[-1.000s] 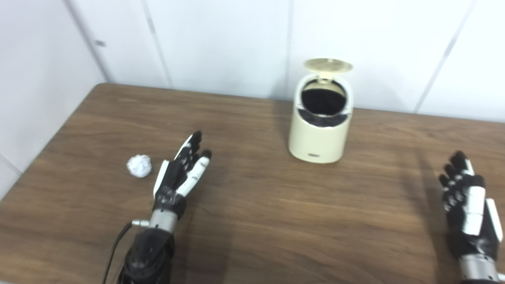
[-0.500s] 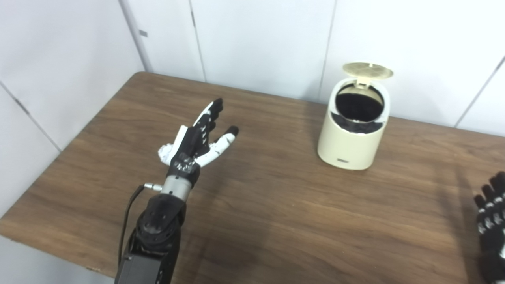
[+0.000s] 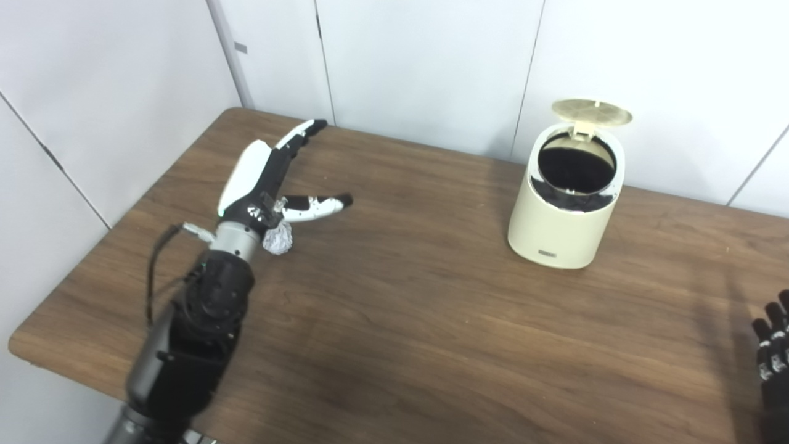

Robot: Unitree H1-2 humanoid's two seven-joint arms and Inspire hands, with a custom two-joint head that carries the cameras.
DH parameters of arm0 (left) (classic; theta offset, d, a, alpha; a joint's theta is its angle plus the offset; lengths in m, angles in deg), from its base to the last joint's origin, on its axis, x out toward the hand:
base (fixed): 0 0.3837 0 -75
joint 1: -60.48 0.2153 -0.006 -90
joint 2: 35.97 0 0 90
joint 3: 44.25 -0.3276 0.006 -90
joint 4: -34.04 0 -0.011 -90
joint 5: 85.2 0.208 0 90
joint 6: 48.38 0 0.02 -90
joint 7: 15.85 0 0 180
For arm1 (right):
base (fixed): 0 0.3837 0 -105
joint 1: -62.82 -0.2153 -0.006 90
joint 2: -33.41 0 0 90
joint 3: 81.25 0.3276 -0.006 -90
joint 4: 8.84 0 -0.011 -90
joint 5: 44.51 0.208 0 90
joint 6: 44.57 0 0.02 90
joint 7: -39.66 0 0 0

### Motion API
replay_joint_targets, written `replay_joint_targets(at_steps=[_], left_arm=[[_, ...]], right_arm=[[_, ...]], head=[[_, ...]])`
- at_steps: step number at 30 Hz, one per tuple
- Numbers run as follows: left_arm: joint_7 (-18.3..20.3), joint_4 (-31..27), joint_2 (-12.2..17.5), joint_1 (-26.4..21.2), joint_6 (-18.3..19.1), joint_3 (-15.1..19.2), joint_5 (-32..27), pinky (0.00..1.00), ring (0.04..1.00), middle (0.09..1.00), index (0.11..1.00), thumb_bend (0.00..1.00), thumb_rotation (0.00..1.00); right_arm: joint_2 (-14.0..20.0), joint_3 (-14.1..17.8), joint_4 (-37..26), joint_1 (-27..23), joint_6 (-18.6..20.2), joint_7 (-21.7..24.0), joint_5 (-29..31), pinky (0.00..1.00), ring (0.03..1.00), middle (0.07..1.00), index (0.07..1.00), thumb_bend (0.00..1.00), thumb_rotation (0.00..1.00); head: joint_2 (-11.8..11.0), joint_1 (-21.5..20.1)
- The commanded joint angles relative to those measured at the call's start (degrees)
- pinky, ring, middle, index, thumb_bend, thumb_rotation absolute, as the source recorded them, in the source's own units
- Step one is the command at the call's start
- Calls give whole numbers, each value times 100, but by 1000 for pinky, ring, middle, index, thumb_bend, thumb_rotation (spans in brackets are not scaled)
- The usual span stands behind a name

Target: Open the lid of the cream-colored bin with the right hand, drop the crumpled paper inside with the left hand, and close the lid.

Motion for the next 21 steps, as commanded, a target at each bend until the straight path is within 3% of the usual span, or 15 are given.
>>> replay_joint_targets(at_steps=[1,5,13,18,21], left_arm=[[55,-83,199,-173,38,-24,400,771,884,910,895,885,178],[566,23,331,-167,49,-19,1050,791,919,928,917,908,225],[1207,192,541,-79,47,-7,1795,896,959,938,918,922,236],[2082,167,503,-106,49,128,2482,836,938,927,898,957,187],[2303,191,393,-147,49,226,2740,799,920,914,880,963,158]], right_arm=[[11,7,-234,-115,-20,-16,38,1000,1000,1000,985,440,1000],[-6,13,-245,-114,60,-74,5,1000,1000,1000,969,426,1000],[-8,-13,-255,-94,35,-96,-62,1000,1000,1000,979,429,1000],[-35,-27,-297,-73,109,-119,-59,1000,1000,1000,977,411,1000],[-26,-31,-234,-79,37,-83,-51,1000,1000,1000,985,436,1000]], head=[[4,-23],[2,-23],[-57,-86],[-73,-113],[-78,-134]])
